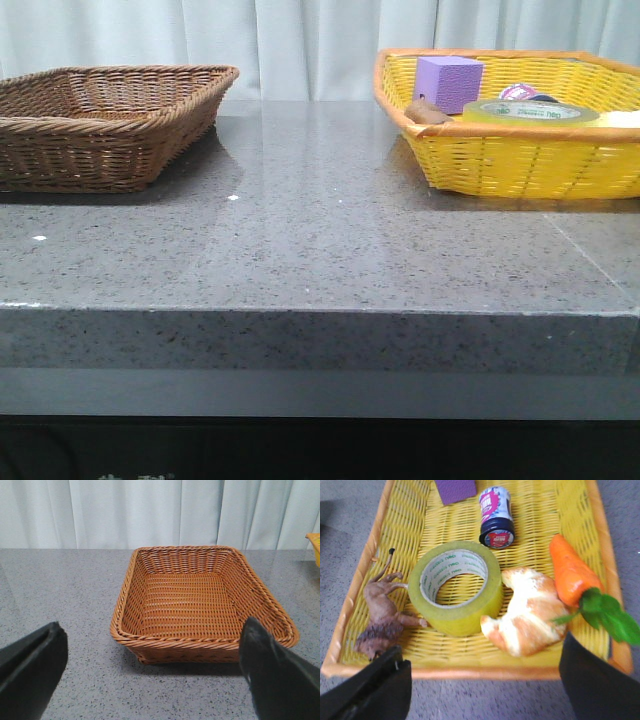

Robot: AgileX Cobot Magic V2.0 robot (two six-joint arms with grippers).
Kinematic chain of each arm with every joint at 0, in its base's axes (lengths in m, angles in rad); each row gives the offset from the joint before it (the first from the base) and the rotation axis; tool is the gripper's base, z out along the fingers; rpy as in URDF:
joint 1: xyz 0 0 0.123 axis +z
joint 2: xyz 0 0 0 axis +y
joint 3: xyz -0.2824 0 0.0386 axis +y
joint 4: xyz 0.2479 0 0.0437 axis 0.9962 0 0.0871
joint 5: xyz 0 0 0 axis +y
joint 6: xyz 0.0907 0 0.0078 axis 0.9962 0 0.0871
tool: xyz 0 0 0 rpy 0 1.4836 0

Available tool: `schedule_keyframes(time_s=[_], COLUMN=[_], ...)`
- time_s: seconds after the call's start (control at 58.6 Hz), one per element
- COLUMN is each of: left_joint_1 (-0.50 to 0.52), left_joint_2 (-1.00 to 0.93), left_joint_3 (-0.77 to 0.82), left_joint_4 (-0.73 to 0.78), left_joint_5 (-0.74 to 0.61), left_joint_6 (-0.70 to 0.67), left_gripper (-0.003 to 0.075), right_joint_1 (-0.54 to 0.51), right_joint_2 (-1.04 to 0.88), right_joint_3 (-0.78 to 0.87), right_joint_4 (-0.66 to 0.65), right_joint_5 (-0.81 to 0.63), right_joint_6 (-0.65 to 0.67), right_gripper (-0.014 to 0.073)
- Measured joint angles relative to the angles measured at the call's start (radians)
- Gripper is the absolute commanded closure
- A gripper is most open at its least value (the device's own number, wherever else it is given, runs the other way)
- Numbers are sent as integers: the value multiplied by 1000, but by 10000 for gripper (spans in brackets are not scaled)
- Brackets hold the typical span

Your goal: Transfer tape with both arms

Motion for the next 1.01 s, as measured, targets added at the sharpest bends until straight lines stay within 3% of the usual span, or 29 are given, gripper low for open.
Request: schedule_keyframes(time_s=[0.205, 0.529, 0.786, 1.008], left_joint_1=[0, 0, 0, 0], left_joint_2=[0, 0, 0, 0], left_joint_3=[0, 0, 0, 8], left_joint_4=[0, 0, 0, 0], left_joint_5=[0, 0, 4, 8], left_joint_6=[0, 0, 0, 0], left_gripper=[31, 31, 31, 31], right_joint_1=[67, 176, 178, 178], right_joint_2=[225, 515, 633, 685], right_joint_3=[-187, -415, -505, -525], right_joint_4=[29, 66, 23, 8], right_joint_5=[19, 84, 96, 96], right_joint_6=[16, 120, 274, 308], right_gripper=[98, 99, 99, 99])
